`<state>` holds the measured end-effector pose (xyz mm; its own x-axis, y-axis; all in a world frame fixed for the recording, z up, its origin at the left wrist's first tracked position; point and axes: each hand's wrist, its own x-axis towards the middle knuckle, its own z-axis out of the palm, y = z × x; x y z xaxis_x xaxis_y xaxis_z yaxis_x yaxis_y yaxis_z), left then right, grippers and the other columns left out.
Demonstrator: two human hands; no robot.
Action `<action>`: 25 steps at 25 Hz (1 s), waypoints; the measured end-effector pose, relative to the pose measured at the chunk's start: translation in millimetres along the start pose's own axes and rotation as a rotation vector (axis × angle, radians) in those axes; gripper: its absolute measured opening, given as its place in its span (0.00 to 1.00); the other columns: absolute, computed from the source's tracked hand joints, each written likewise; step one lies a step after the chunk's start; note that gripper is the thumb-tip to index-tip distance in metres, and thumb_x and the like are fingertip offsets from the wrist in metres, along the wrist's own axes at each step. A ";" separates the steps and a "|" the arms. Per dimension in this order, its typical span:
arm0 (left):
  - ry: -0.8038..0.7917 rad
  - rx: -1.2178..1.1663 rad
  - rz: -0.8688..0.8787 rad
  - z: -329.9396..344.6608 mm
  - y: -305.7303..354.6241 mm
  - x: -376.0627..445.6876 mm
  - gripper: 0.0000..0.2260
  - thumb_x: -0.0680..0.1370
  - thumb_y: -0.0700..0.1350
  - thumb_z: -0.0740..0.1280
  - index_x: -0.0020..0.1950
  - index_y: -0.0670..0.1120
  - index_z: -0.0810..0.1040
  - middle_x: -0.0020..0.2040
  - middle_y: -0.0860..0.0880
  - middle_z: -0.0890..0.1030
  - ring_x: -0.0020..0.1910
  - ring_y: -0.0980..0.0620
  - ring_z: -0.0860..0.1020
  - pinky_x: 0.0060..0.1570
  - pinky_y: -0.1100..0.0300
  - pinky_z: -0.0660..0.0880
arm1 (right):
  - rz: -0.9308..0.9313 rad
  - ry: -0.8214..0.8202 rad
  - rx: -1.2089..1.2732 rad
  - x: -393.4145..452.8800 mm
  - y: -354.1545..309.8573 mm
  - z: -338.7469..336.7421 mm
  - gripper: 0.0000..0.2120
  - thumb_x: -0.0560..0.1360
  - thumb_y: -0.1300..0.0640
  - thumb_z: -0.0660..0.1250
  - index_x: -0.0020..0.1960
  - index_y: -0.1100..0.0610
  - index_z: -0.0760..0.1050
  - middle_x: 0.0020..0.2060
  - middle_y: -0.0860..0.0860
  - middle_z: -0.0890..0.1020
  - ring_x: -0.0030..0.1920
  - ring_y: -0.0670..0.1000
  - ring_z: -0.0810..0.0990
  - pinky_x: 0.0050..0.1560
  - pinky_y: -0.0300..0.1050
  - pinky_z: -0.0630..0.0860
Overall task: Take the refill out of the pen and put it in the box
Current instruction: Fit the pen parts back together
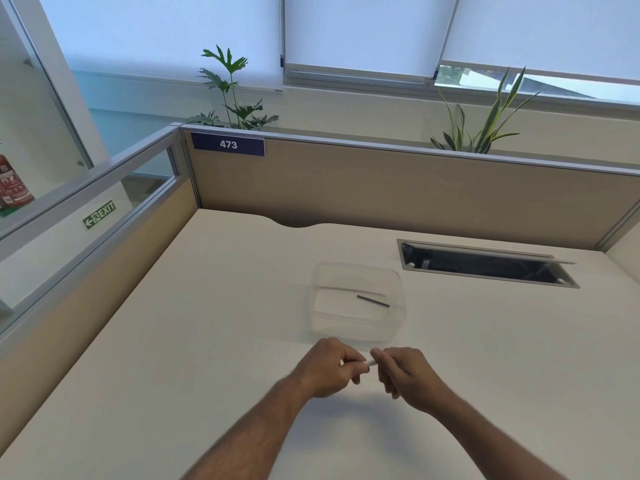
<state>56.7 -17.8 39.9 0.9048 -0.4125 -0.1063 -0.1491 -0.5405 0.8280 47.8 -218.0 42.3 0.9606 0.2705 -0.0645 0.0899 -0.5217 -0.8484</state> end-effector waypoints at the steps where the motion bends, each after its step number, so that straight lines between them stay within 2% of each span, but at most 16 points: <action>1: 0.056 0.013 0.014 0.3 0.5 1.5 0.06 0.75 0.51 0.70 0.44 0.54 0.86 0.39 0.54 0.86 0.36 0.56 0.80 0.41 0.57 0.76 | 0.061 -0.002 0.043 1.2 -1.7 1.0 0.27 0.80 0.45 0.61 0.25 0.53 0.73 0.20 0.50 0.77 0.21 0.51 0.75 0.26 0.41 0.74; 3: 0.129 0.028 0.029 0.5 1.6 2.4 0.05 0.73 0.52 0.72 0.47 0.56 0.85 0.39 0.56 0.86 0.38 0.57 0.80 0.39 0.59 0.75 | 0.133 -0.019 0.095 2.9 -4.3 0.4 0.29 0.79 0.41 0.59 0.24 0.54 0.74 0.20 0.53 0.78 0.20 0.52 0.75 0.25 0.41 0.74; 5: 0.129 0.048 0.013 0.5 0.9 1.8 0.04 0.73 0.52 0.71 0.45 0.56 0.85 0.37 0.56 0.85 0.36 0.57 0.80 0.38 0.59 0.75 | 0.125 -0.027 0.116 2.1 -2.3 -1.6 0.26 0.78 0.41 0.60 0.30 0.56 0.79 0.24 0.54 0.81 0.24 0.52 0.78 0.27 0.43 0.76; 7: 0.115 0.076 -0.012 0.9 -0.4 0.6 0.08 0.75 0.52 0.69 0.40 0.51 0.84 0.34 0.52 0.84 0.33 0.54 0.79 0.36 0.57 0.76 | 0.075 -0.013 0.135 -0.7 2.5 -2.9 0.14 0.79 0.49 0.66 0.40 0.56 0.80 0.30 0.54 0.82 0.29 0.51 0.80 0.31 0.46 0.79; 9: 0.098 0.088 -0.034 1.5 -2.1 -0.4 0.10 0.76 0.51 0.68 0.38 0.49 0.84 0.33 0.52 0.84 0.29 0.57 0.76 0.34 0.58 0.74 | 0.017 -0.010 0.141 -3.1 7.3 -3.4 0.06 0.78 0.58 0.68 0.43 0.54 0.79 0.33 0.53 0.83 0.32 0.50 0.80 0.33 0.46 0.79; 12: 0.069 0.097 -0.022 2.8 -3.7 -2.4 0.08 0.76 0.49 0.66 0.41 0.51 0.84 0.32 0.54 0.83 0.27 0.61 0.75 0.32 0.63 0.71 | 0.007 -0.019 0.119 -3.9 8.8 -1.5 0.10 0.79 0.59 0.65 0.39 0.55 0.78 0.31 0.52 0.82 0.31 0.50 0.80 0.33 0.48 0.79; 14: 0.082 0.113 0.009 4.6 -1.9 -4.2 0.09 0.76 0.51 0.66 0.42 0.51 0.84 0.34 0.52 0.84 0.29 0.57 0.76 0.33 0.60 0.73 | 0.037 -0.038 0.150 -3.1 7.1 -0.2 0.18 0.81 0.55 0.62 0.33 0.57 0.76 0.27 0.52 0.81 0.28 0.52 0.79 0.33 0.51 0.78; 17: 0.138 0.101 0.045 6.5 1.4 -4.0 0.08 0.74 0.53 0.68 0.46 0.53 0.85 0.36 0.51 0.85 0.35 0.52 0.80 0.37 0.55 0.77 | 0.119 -0.065 0.227 -1.1 2.0 0.7 0.28 0.81 0.46 0.60 0.25 0.56 0.74 0.22 0.57 0.78 0.22 0.56 0.77 0.27 0.47 0.75; 20: 0.161 0.105 0.050 4.2 0.2 -2.7 0.07 0.74 0.52 0.68 0.45 0.52 0.85 0.35 0.51 0.85 0.34 0.52 0.79 0.37 0.53 0.78 | 0.150 -0.099 0.232 0.4 2.1 -1.1 0.32 0.80 0.39 0.57 0.28 0.60 0.77 0.24 0.59 0.80 0.24 0.56 0.79 0.27 0.44 0.76; 22: 0.150 0.129 0.037 2.7 -1.5 -2.5 0.08 0.75 0.52 0.68 0.42 0.50 0.84 0.34 0.50 0.84 0.32 0.51 0.78 0.36 0.51 0.78 | 0.120 -0.087 0.233 -1.3 5.3 -0.6 0.26 0.78 0.38 0.60 0.37 0.58 0.79 0.28 0.56 0.82 0.29 0.55 0.81 0.30 0.46 0.77; 25: 0.096 0.139 0.003 4.0 -1.3 -3.7 0.10 0.76 0.53 0.67 0.42 0.49 0.84 0.34 0.50 0.84 0.33 0.49 0.79 0.38 0.51 0.79 | 0.013 -0.079 0.163 -4.6 8.2 1.0 0.10 0.77 0.47 0.65 0.44 0.54 0.75 0.33 0.53 0.82 0.33 0.53 0.81 0.33 0.47 0.79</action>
<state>52.0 -18.5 37.0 0.9372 -0.3458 -0.0449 -0.1999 -0.6383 0.7433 43.9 -222.7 35.1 0.9373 0.3302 -0.1119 0.0272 -0.3894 -0.9207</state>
